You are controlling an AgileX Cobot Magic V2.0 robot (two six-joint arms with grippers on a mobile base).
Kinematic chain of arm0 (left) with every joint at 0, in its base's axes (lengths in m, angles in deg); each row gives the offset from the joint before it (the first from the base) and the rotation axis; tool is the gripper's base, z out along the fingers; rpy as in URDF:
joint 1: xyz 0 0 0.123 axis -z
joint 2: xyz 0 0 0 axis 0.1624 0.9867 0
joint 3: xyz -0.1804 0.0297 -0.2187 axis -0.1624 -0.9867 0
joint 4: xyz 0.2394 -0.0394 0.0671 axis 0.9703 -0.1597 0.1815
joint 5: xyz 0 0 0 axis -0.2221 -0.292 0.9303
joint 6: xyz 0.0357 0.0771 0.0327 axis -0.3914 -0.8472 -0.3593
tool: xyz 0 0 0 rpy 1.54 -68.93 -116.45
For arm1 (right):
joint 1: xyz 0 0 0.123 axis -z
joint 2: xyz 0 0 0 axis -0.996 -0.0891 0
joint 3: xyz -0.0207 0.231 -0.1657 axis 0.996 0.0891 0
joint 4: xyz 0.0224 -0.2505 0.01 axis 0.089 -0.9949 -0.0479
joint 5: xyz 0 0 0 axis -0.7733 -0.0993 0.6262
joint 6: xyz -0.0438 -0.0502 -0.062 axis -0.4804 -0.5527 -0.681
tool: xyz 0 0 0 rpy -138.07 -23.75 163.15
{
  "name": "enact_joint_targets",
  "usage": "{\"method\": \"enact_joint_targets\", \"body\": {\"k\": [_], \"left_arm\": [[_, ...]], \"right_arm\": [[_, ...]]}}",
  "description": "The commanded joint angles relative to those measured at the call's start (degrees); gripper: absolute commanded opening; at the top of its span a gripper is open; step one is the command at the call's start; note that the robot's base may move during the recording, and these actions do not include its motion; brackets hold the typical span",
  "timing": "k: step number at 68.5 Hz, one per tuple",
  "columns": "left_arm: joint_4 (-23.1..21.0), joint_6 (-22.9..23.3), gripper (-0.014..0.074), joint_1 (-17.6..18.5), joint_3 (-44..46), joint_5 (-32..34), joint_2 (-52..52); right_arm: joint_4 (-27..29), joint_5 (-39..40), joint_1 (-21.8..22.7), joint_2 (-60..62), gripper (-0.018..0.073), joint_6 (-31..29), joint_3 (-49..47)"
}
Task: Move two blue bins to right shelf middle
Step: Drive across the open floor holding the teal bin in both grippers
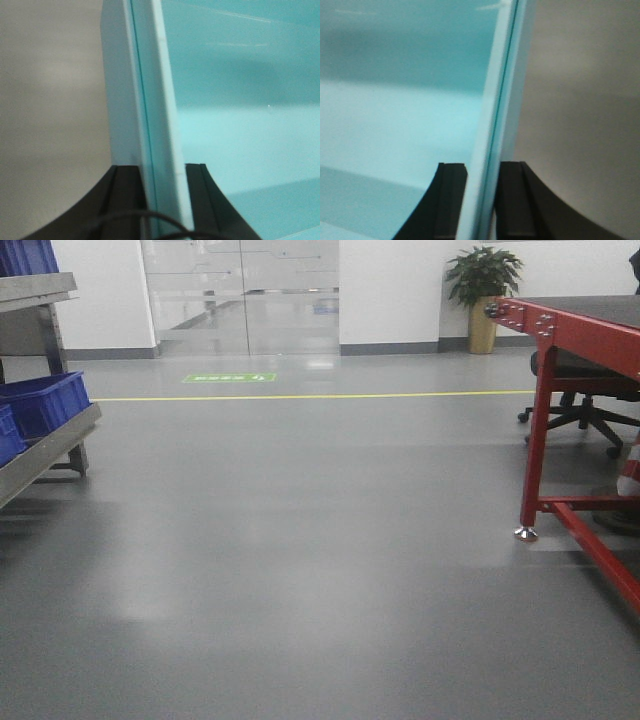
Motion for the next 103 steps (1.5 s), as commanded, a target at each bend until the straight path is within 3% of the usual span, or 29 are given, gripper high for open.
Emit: {"method": "enact_joint_targets", "body": {"k": [1,103], "left_arm": [[-5.01,-0.98,-0.0111,0.55,0.92,5.3,-0.82],[-5.01,-0.98,-0.0111,0.55,0.92,5.41,-0.82]], "right_arm": [[3.92,4.58,-0.51,0.53,-0.0154,-0.73,-0.86],[3.92,4.73,-0.51,0.54,-0.0154,-0.73,-0.86]]}}
